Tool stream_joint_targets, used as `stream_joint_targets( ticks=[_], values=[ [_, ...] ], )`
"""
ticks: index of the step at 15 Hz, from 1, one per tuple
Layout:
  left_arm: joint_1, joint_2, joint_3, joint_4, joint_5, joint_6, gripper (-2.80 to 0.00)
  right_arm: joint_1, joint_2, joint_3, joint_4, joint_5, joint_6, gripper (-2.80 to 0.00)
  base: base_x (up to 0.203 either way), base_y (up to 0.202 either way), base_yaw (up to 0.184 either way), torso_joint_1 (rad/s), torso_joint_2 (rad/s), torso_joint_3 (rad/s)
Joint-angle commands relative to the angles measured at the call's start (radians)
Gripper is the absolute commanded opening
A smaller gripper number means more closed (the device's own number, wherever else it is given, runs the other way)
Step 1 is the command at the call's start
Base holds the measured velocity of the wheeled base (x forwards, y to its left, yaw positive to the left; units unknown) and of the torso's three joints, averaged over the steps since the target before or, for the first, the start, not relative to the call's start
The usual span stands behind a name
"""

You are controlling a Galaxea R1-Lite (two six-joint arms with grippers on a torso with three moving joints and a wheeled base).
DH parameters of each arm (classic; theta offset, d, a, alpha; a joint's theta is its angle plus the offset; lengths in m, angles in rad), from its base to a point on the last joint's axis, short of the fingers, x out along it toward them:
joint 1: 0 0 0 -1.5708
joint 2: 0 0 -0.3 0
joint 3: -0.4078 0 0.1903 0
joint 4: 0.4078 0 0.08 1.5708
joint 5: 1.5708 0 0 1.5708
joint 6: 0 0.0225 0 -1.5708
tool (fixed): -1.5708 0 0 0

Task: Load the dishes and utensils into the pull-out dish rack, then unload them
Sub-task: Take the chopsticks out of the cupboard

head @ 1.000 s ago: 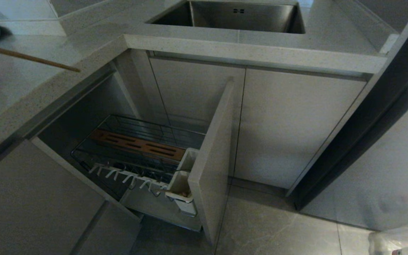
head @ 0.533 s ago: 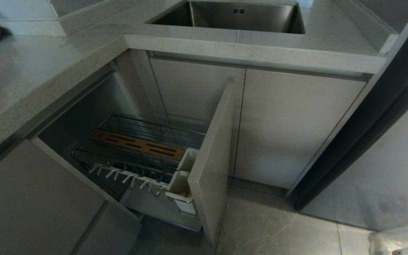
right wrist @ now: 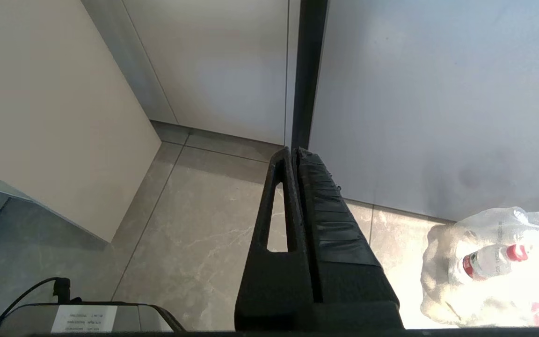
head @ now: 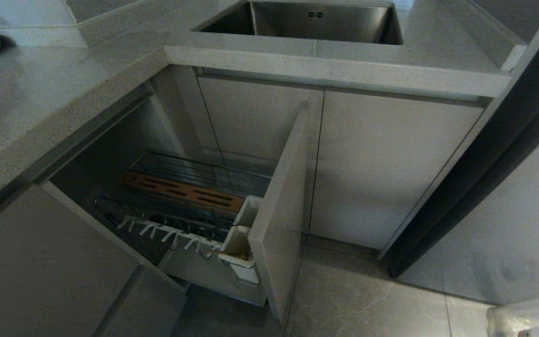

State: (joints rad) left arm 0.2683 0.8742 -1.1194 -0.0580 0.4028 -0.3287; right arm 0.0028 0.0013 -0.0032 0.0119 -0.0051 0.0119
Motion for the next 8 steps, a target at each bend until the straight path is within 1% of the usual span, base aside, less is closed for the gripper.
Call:
stream_joint_targets(
  ticks=[1, 3, 4, 7, 8],
  values=[
    [0.031, -0.059, 0.153, -0.159, -0.032, 0.029, -2.80, 0.000, 0.000, 0.000, 0.000, 0.000, 0.000, -2.80, 0.000, 0.000, 0.000, 0.000, 0.00, 0.000],
    [0.092, -0.073, 0.255, -0.292, -0.105, 0.050, -2.80, 0.000, 0.000, 0.000, 0.000, -0.001, 0.000, -2.80, 0.000, 0.000, 0.000, 0.000, 0.00, 0.000],
    [0.129, -0.076, 0.296, -0.341, -0.146, 0.056, -2.80, 0.000, 0.000, 0.000, 0.000, -0.001, 0.000, -2.80, 0.000, 0.000, 0.000, 0.000, 0.00, 0.000],
    [0.192, -0.078, 0.378, -0.419, -0.221, 0.056, -2.80, 0.000, 0.000, 0.000, 0.000, -0.001, 0.000, -2.80, 0.000, 0.000, 0.000, 0.000, 0.00, 0.000],
    [0.216, -0.077, 0.398, -0.445, -0.237, 0.052, -2.80, 0.000, 0.000, 0.000, 0.000, 0.000, 0.000, -2.80, 0.000, 0.000, 0.000, 0.000, 0.00, 0.000]
  ],
)
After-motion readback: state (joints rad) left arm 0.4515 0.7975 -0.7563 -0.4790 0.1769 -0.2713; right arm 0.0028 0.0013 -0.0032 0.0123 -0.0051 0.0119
